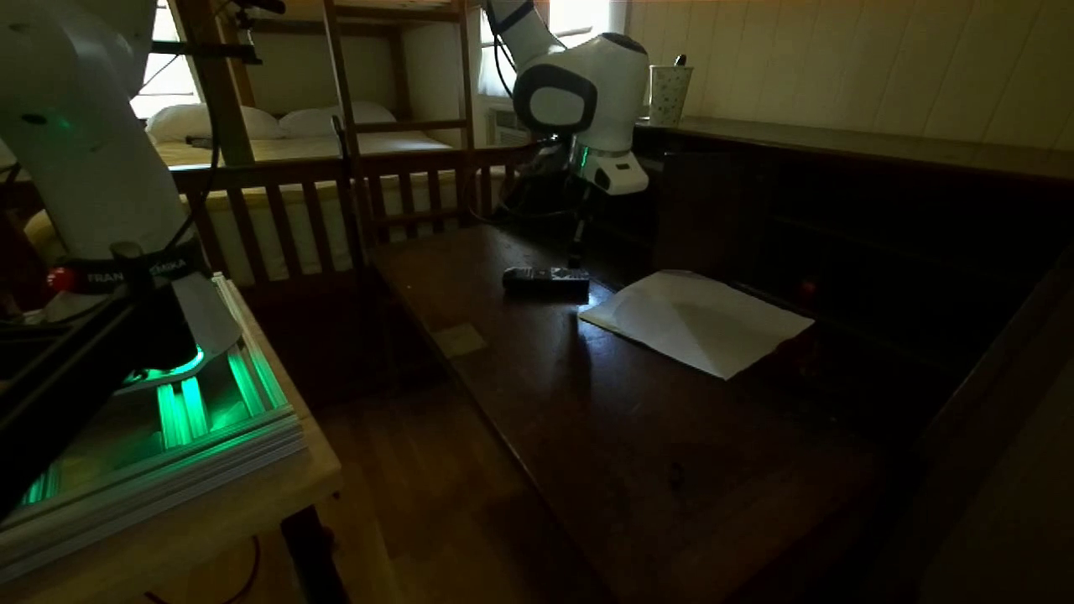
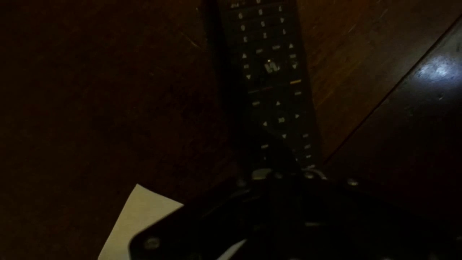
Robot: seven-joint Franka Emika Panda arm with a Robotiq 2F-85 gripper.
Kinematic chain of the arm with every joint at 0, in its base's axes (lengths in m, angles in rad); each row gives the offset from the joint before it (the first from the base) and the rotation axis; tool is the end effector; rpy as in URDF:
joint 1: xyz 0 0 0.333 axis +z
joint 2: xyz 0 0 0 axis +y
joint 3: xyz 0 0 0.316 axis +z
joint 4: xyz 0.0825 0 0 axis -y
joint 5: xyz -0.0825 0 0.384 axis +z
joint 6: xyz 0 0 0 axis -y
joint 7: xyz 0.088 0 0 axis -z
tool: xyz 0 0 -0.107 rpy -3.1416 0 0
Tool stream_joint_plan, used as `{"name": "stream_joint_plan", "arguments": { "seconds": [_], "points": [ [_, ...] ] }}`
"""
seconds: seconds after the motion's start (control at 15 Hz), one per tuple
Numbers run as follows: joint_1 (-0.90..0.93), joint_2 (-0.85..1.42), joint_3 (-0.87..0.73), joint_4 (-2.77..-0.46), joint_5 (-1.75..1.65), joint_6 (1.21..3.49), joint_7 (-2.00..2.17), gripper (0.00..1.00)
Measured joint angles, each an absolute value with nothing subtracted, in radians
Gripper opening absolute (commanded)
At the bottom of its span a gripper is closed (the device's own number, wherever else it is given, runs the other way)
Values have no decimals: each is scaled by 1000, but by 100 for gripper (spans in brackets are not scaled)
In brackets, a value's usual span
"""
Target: Press a button on the remote
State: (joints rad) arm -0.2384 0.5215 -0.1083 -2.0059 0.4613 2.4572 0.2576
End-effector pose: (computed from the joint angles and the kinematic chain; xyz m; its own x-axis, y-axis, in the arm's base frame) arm 0.5629 -0.2028 0.1884 0.5781 -0.8029 -0.1458 -0.8136 -0.5536 -0.1776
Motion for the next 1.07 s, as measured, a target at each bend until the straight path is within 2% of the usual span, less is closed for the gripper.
{"name": "stream_joint_plan", "arguments": {
  "seconds": [0.33,0.67,0.87,1.07],
  "points": [
    [-170,351,-167,-2190,374,2619,284,67],
    [-85,120,-260,-2378,75,2677,426,99],
    [-30,9,-344,-2444,-170,2685,501,100],
    [-85,-67,-316,-2481,-373,2723,531,100]
  ]
}}
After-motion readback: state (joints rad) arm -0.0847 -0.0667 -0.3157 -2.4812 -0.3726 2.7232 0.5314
